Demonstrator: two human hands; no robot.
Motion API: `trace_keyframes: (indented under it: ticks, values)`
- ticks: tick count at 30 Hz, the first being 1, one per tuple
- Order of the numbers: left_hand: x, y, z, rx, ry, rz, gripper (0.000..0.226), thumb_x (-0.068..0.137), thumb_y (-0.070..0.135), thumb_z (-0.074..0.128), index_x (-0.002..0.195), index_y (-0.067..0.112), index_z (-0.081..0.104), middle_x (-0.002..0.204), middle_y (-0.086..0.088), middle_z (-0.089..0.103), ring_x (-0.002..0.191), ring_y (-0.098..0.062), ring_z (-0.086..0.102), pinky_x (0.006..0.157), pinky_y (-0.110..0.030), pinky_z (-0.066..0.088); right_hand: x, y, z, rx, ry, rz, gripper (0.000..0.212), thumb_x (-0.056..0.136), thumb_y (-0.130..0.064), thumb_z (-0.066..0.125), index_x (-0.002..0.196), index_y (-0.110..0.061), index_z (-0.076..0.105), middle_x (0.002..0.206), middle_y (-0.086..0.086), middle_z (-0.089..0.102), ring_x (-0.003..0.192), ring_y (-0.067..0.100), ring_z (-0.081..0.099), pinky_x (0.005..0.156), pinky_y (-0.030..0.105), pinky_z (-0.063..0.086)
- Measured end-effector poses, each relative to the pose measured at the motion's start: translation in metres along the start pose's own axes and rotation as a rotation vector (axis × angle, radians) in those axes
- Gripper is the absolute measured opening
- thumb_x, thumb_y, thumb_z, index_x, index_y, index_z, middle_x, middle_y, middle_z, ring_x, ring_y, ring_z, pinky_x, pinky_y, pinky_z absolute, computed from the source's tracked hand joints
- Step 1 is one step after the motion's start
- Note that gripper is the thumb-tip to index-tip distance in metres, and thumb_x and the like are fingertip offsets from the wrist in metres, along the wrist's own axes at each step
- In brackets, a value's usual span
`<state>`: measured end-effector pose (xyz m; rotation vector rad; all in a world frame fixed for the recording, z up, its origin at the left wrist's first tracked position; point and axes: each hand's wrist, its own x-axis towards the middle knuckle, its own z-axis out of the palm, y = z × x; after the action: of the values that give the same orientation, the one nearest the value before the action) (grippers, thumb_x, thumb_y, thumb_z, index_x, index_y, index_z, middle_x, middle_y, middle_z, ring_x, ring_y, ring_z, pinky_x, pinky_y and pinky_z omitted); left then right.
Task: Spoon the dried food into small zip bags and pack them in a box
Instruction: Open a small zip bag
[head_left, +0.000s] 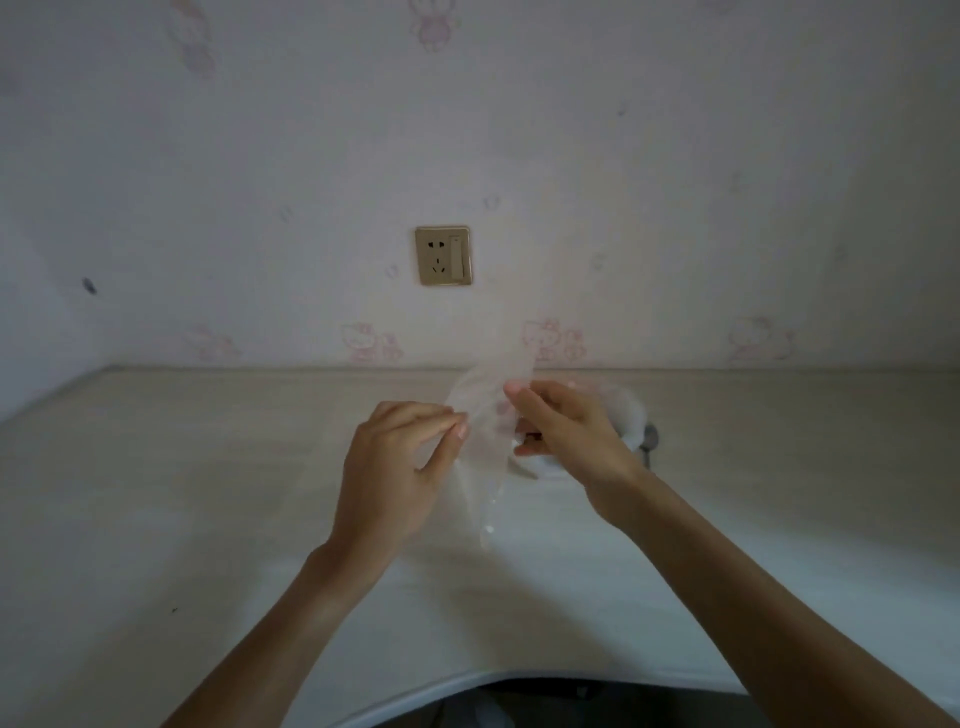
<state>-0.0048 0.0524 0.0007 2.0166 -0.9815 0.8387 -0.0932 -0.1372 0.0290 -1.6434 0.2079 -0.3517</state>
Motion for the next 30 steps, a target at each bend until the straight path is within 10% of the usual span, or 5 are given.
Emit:
trace_keyframes:
  ticks: [7,12,26,30]
  values:
    - [0.02,0.025,0.016,-0.417,-0.042,-0.449,0.074,0.091,0.055,0.07,0.151,0.024,0.041,0.076,0.009,0.074,0.069,0.0,0.068,0.067,-0.011,0.047,-0.004,-0.001,-0.035,0.125,0.081,-0.085,0.022,0.105,-0.004,0.051,0.107,-0.002,0.073,0.095,0.015,0.078,0.083,0.028,0.076,0.067,0.033,0.059]
    - [0.073,0.027,0.009,-0.655,-0.353,-0.895,0.054,0.102,0.062,0.049,0.109,0.015,0.074,0.053,0.0,0.061,0.045,-0.012,0.058,0.049,-0.026,0.043,-0.011,-0.009,-0.05,0.107,0.021,-0.165,0.027,0.103,0.005,0.046,0.099,0.004,0.073,0.09,0.021,0.076,0.077,0.027,0.074,0.069,0.037,0.062]
    - [0.068,0.038,0.011,-0.457,-0.853,-0.776,0.04,0.09,0.06,0.07,0.093,0.02,0.077,0.059,0.006,0.058,0.047,-0.008,0.048,0.049,-0.022,0.039,-0.02,-0.021,-0.057,0.184,0.122,-0.202,0.035,0.102,0.002,0.047,0.085,-0.013,0.074,0.08,0.005,0.076,0.073,0.013,0.072,0.065,0.024,0.057]
    - [0.063,0.037,0.018,-0.413,-0.639,-0.686,0.023,0.097,0.031,0.071,0.079,0.018,0.069,0.054,0.007,0.062,0.046,-0.007,0.054,0.045,-0.02,0.041,-0.023,-0.024,-0.062,0.024,0.07,-0.215,0.017,0.092,-0.023,0.057,0.094,-0.016,0.072,0.095,0.009,0.077,0.086,0.029,0.073,0.075,0.038,0.058]
